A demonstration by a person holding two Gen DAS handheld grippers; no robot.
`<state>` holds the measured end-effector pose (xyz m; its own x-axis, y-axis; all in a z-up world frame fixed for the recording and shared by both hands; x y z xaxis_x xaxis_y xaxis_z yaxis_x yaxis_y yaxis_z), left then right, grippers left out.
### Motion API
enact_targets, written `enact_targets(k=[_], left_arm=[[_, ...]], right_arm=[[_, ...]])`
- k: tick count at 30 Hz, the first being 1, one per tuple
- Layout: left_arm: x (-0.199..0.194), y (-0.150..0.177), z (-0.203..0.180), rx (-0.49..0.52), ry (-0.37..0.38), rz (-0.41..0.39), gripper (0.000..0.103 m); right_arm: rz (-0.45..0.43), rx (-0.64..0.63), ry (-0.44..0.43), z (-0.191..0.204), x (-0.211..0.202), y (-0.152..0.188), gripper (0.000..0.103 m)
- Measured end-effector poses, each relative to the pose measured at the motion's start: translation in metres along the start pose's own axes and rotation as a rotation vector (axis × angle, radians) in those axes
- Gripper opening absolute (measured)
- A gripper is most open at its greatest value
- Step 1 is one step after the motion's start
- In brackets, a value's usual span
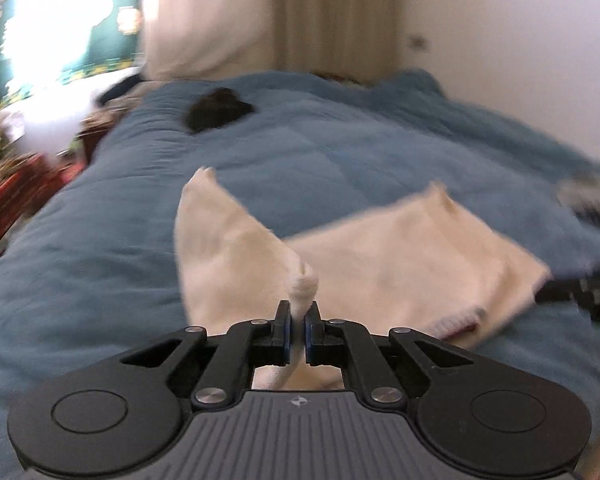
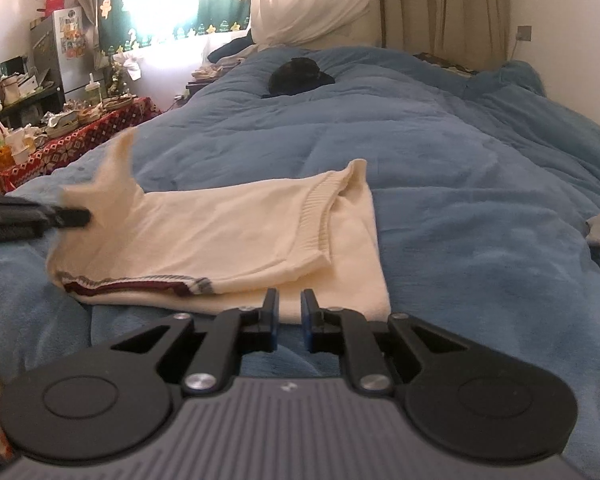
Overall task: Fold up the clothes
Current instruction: 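Grasp the cream vest's side edge with the left gripper and fold it inward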
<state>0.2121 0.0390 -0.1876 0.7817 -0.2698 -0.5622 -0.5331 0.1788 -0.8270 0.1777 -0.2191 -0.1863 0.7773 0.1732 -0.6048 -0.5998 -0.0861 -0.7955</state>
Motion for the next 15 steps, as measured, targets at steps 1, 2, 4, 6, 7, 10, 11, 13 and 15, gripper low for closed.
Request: enact_targets(k=[1,2,4,6,7,10,11,13,15], left_arm=[[0.007,0.003,-0.008,0.028,0.015,0.017,0.006],[0.013,0.007,-0.015,0.050,0.030,0.036,0.006],[0.022,0.014,-0.024,0.078,0.032,0.068,0.006],[0.025,0.019,-0.030,0.105,0.026,0.072,0.006],[0.025,0.020,-0.032,0.121,0.024,0.065,0.006],[0.014,0.015,-0.032,0.121,0.043,0.030,0.006],[0.011,0.013,-0.032,0.120,0.045,0.015,0.006],[0.005,0.007,-0.032,0.113,0.053,-0.009,0.006],[0.006,0.008,-0.032,0.109,0.075,0.001,0.006]], right_arm=[[0.001,0.001,0.001,0.000,0.000,0.000,0.013],[0.001,0.002,0.001,0.000,0.000,0.001,0.013],[0.005,0.004,-0.002,0.001,0.001,0.002,0.013],[0.009,0.002,-0.003,0.003,0.001,0.004,0.013],[0.011,0.002,-0.004,0.003,0.001,0.005,0.013],[0.018,0.002,-0.005,0.005,0.002,0.006,0.013],[0.019,0.002,-0.005,0.005,0.003,0.007,0.013],[0.020,0.003,-0.007,0.007,0.003,0.007,0.013],[0.021,-0.004,-0.009,0.009,0.005,0.006,0.013]])
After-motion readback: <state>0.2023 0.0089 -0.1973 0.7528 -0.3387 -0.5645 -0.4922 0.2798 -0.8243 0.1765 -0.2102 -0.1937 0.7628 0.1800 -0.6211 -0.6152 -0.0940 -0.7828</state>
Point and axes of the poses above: each gripper's, at about its wrist camera, not at the fingertips, and x roughly the way its jaws point, z to its left, y to its underside, the point moved 3 cm from there along x, roughly the way its jaws point
